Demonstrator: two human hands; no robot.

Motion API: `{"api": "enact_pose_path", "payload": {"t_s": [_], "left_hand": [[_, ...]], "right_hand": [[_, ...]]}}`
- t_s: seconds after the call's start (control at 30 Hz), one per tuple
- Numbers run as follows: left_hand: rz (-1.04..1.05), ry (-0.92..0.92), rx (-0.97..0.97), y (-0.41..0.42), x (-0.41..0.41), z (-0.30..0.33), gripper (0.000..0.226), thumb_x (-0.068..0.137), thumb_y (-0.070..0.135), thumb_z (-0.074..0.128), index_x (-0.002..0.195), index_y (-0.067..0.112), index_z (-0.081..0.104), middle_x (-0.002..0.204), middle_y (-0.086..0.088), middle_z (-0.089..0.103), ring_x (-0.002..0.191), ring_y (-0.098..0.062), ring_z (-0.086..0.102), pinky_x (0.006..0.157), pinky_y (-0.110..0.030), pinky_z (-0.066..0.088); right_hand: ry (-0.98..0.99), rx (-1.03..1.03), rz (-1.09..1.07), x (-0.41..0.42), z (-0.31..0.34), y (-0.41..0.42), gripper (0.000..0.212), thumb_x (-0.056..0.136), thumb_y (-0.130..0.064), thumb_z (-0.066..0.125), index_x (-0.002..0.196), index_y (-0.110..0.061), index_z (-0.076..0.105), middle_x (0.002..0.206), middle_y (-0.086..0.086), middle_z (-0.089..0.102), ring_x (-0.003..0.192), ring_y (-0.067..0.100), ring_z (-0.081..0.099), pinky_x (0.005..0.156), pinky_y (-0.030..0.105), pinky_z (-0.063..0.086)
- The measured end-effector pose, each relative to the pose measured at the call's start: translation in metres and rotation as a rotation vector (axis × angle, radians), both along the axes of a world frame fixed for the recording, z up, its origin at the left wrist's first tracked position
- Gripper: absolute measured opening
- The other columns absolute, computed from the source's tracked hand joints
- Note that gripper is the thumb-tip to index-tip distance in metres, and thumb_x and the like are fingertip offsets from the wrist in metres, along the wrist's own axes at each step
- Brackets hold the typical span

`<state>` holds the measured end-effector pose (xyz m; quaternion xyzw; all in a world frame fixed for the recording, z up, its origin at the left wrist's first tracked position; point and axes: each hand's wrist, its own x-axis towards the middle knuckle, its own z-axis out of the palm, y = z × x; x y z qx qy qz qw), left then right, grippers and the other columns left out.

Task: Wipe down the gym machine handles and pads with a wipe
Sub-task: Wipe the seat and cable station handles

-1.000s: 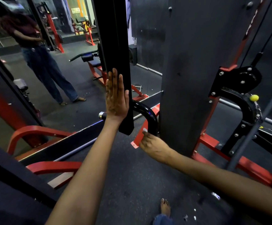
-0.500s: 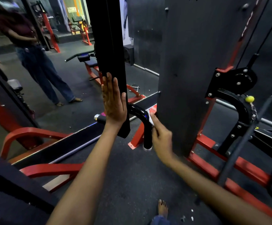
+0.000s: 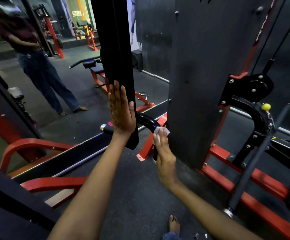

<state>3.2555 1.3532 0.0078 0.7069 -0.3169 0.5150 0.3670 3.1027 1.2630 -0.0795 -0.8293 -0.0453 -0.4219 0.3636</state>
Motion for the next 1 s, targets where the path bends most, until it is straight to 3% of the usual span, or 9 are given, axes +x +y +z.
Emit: {"api": "enact_pose_path", "payload": {"t_s": [0.17,0.27,0.4,0.5,0.6,0.73,0.83,0.9,1.0], "left_hand": [[-0.012,0.015,0.032,0.001,0.0,0.002,0.069,0.101,0.015,0.031,0.152,0.027,-0.013,0.159,0.013,-0.018,0.148,-0.012,-0.008,0.121,-0.039,0.003],[-0.009,0.008,0.033,0.0,0.001,0.002,0.071,0.1,0.013,0.033,0.153,0.027,-0.013,0.159,0.013,-0.019,0.148,-0.012,-0.009,0.121,-0.038,0.002],[-0.002,0.013,0.045,-0.001,0.002,0.003,0.069,0.102,0.015,0.031,0.152,0.026,-0.013,0.159,0.012,-0.02,0.148,-0.012,-0.01,0.121,-0.035,0.0],[-0.009,0.025,0.06,-0.002,0.003,0.004,0.065,0.103,0.019,0.028,0.152,0.026,-0.014,0.159,0.013,-0.02,0.148,-0.011,-0.011,0.121,-0.033,-0.002],[-0.009,0.014,0.052,-0.004,0.003,0.004,0.066,0.102,0.018,0.029,0.152,0.026,-0.014,0.159,0.013,-0.021,0.148,-0.01,-0.012,0.121,-0.032,-0.002],[-0.002,0.016,0.045,-0.003,0.004,0.004,0.073,0.1,0.013,0.034,0.152,0.028,-0.015,0.158,0.014,-0.021,0.147,-0.01,-0.012,0.121,-0.032,-0.002],[-0.008,0.017,0.042,-0.003,0.003,0.003,0.073,0.099,0.013,0.034,0.152,0.028,-0.015,0.158,0.014,-0.021,0.147,-0.01,-0.013,0.121,-0.033,-0.002],[-0.014,0.019,0.041,-0.003,0.002,0.002,0.068,0.102,0.017,0.03,0.152,0.028,-0.014,0.159,0.014,-0.021,0.147,-0.01,-0.012,0.121,-0.034,-0.001],[-0.022,0.025,0.038,-0.001,0.004,-0.001,0.065,0.102,0.02,0.028,0.152,0.028,-0.014,0.159,0.013,-0.019,0.148,-0.011,-0.011,0.121,-0.036,0.001]], "right_hand": [[0.072,0.091,-0.082,0.0,-0.016,0.006,0.08,0.07,0.032,0.052,0.141,-0.003,0.037,0.153,0.013,0.024,0.142,0.024,0.021,0.114,0.021,0.02],[0.107,0.127,-0.075,-0.005,-0.028,0.005,0.067,0.079,0.026,0.038,0.141,-0.001,0.037,0.152,0.017,0.026,0.143,0.019,0.019,0.115,0.022,0.019],[0.247,0.213,0.031,-0.019,-0.062,-0.006,0.058,0.087,0.021,0.033,0.142,0.001,0.036,0.156,0.008,0.017,0.145,0.014,0.015,0.117,0.028,0.017],[0.465,0.233,0.1,-0.03,-0.084,-0.031,0.059,0.093,0.015,0.036,0.144,-0.014,0.034,0.154,-0.007,0.02,0.143,0.009,0.017,0.116,0.037,0.023],[0.445,0.424,-0.102,-0.023,-0.066,-0.04,0.052,0.094,0.01,0.041,0.137,-0.018,0.043,0.143,-0.007,0.038,0.14,0.016,0.028,0.112,0.018,0.025],[0.212,0.613,-0.087,0.007,-0.001,-0.029,0.039,0.093,0.007,0.044,0.124,-0.011,0.061,0.122,-0.006,0.06,0.118,-0.001,0.051,0.097,0.005,0.036],[0.425,0.771,0.036,0.035,-0.011,-0.043,0.027,0.087,-0.014,0.046,0.086,-0.026,0.07,0.082,0.001,0.066,0.081,0.011,0.058,0.076,0.026,0.045],[0.581,0.962,0.076,0.046,-0.024,-0.05,0.024,0.083,-0.014,0.047,0.072,-0.017,0.068,0.073,0.003,0.067,0.077,0.019,0.06,0.079,0.037,0.045],[0.826,1.096,0.077,0.05,-0.024,-0.046,0.037,0.097,-0.003,0.034,0.066,-0.003,0.054,0.052,0.004,0.063,0.051,0.007,0.061,0.063,0.019,0.048]]}}
